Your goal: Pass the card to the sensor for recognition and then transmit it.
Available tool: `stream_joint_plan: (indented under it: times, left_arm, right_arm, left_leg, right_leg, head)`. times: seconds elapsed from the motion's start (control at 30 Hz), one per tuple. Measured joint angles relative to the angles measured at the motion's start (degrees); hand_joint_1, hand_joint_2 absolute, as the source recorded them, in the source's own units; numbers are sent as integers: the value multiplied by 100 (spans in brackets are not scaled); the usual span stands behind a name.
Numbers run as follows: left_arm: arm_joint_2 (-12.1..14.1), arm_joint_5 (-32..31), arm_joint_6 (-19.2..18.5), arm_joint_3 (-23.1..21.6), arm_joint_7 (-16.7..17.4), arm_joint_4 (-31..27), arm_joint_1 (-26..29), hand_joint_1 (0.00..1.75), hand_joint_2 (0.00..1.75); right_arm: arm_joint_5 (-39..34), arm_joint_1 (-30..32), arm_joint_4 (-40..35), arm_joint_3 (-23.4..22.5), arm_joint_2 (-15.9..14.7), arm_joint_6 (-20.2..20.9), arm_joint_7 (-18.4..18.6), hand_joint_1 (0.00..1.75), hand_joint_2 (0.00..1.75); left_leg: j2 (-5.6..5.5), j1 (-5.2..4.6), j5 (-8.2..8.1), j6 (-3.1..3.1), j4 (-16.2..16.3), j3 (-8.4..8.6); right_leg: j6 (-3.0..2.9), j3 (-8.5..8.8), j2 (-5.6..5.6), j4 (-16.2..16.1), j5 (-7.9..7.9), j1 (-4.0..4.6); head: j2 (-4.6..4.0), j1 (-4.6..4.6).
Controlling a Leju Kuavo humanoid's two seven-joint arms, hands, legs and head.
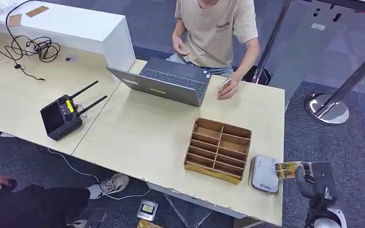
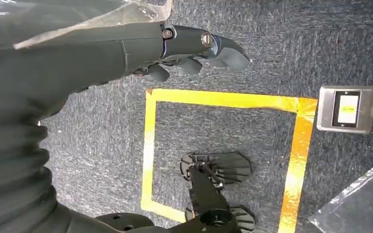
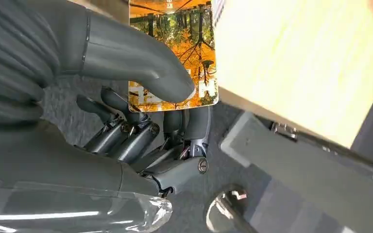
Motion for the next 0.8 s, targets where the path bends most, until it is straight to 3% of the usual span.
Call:
stream_joint_plan:
  times: [0.27,0.57,0.8]
  left_arm:
    - [0,17,0,2,-42,0,0,0,175]
    - [0,24,0,2,-57,0,0,0,175]
    - [0,61,7,2,-59,0,0,0,175]
  right_arm:
    - [-352,19,-177,5,-4,276,-29,175,175]
    - [-339,24,-402,15,-11,291,30,175,175]
    - [177,74,-595,160,-92,168,516,175,175]
  left_leg:
    - [0,0,0,0,0,0]
    - [0,0,0,0,0,0]
    - [0,0,0,0,0,0]
  right_leg:
    - [0,0,0,0,0,0]
    - [0,1,0,0,0,0]
    - [0,1,0,0,0,0]
  head:
    - [0,0]
    - [0,0]
    - [0,2]
